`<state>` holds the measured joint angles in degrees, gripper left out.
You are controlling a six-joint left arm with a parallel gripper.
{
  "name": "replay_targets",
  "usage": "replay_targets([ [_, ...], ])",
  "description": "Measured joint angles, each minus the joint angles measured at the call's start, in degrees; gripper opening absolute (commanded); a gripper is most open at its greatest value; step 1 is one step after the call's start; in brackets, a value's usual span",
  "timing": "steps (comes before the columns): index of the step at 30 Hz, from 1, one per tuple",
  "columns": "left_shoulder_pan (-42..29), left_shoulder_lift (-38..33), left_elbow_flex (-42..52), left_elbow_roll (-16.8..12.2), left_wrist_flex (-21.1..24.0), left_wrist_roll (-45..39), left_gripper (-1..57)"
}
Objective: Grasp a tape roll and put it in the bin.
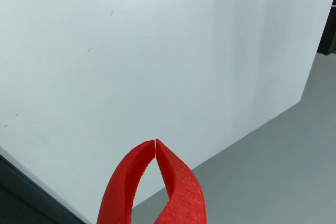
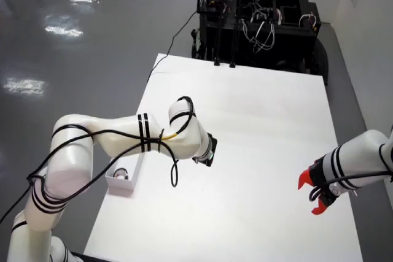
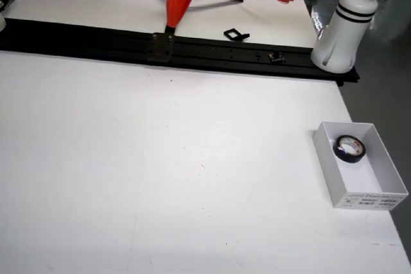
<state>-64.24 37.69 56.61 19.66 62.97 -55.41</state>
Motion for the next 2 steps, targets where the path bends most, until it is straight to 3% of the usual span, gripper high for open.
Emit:
replay_targets([
  [2, -0.22, -0.06, -0.04, -0.02, 0.10, 0.02, 0.0],
])
